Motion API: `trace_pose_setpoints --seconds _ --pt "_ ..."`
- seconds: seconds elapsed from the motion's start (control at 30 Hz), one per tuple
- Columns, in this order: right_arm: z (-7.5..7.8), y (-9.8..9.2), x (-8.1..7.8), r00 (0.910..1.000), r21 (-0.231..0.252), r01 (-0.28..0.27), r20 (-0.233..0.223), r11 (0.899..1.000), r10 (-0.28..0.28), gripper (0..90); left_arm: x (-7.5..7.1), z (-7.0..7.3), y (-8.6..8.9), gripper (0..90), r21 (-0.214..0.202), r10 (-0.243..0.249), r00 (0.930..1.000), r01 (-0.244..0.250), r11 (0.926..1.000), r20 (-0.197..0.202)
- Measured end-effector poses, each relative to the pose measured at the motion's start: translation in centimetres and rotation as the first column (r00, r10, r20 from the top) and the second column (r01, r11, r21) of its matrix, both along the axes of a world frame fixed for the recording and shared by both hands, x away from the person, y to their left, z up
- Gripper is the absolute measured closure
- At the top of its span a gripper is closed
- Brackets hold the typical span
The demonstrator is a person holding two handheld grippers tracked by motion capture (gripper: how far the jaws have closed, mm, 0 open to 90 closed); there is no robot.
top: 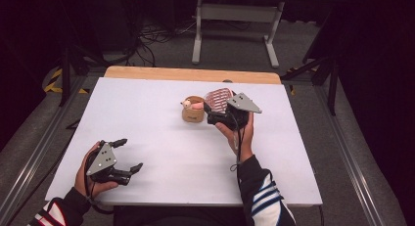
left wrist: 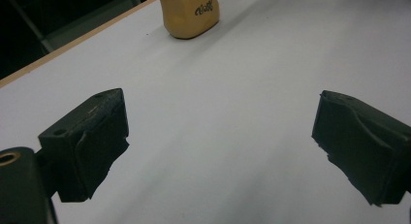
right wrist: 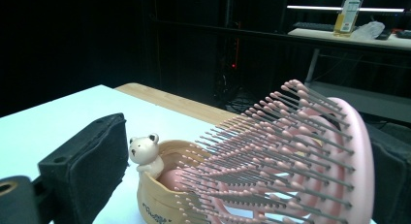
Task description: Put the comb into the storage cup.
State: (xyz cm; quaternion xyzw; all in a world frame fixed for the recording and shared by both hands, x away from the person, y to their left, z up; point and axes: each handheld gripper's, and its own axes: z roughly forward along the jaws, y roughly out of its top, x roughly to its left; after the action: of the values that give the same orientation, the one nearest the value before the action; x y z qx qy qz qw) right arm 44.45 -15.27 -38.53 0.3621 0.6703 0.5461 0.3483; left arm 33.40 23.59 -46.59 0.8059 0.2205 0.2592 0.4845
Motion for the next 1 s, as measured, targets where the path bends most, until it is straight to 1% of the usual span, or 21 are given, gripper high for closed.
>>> trace_pose_setpoints --seconds 0.03,0.13,0.17,0.2,0.3,0.37,0.43,0.6,0.73,0.8,0.9,1.0 --pt "0.0 0.1 0.0 0.9999 -0.008 0.011 0.001 1.0 -0.011 4.0 0.0 0.0 0.0 6.9 -0.001 -0.001 1.0 0.001 1.0 0.0" --pt "0.0 0.0 0.0 0.9998 -0.016 0.021 0.005 1.0 -0.021 4.2 0.0 0.0 0.1 6.9 0.0 -0.002 1.0 0.002 1.0 -0.001" --pt "0.0 0.0 -0.1 0.999 -0.021 0.044 0.014 0.999 -0.043 4.7 0.0 0.0 0.1 6.9 0.001 -0.002 1.0 0.002 1.0 -0.002" --pt "0.0 -0.1 -0.2 0.9982 -0.02 0.053 0.027 0.998 -0.053 4.6 0.0 0.0 0.0 6.9 0.0 -0.004 1.0 0.004 1.0 -0.004" --pt "0.1 -0.2 -0.1 0.997 -0.02 0.073 0.028 0.997 -0.073 4.1 0.0 0.0 0.0 6.9 0.0 -0.009 0.9999 0.009 1.0 -0.006" --pt "0.0 -0.4 0.0 0.9979 -0.013 0.061 0.019 0.998 -0.061 3.9 0.0 0.0 0.0 6.9 0.001 -0.01 0.9999 0.01 0.9999 -0.007" --pt "0.0 -0.3 0.0 0.9975 -0.021 0.068 0.018 0.997 -0.068 3.8 0.0 0.0 -0.1 6.9 0.002 -0.009 0.9999 0.009 1.0 -0.01" --pt "0.0 -0.4 0.0 0.9973 -0.024 0.071 0.019 0.997 -0.07 3.7 0.1 -0.1 -0.1 6.9 0.0 -0.014 0.9998 0.014 0.9999 -0.012" --pt "0.2 -0.6 -0.2 0.9968 -0.021 0.07 0.039 0.997 -0.069 3.8 0.0 0.0 -0.1 6.9 0.0 -0.012 0.9999 0.012 0.9999 -0.011" --pt "0.5 -0.6 -0.4 0.9958 -0.031 0.074 0.057 0.997 -0.072 3.8 0.0 0.0 0.0 6.9 -0.001 -0.014 0.9998 0.014 0.9999 -0.011" --pt "0.9 -0.5 -0.8 0.9956 -0.049 0.06 0.075 0.997 -0.056 4.0 0.0 0.0 -0.1 6.9 -0.002 -0.013 0.9999 0.012 0.9999 -0.009" --pt "1.2 -0.4 -1.1 0.9939 -0.071 0.061 0.096 0.996 -0.054 4.1 0.0 0.0 -0.1 6.9 -0.003 -0.016 0.9998 0.016 0.9999 -0.011"
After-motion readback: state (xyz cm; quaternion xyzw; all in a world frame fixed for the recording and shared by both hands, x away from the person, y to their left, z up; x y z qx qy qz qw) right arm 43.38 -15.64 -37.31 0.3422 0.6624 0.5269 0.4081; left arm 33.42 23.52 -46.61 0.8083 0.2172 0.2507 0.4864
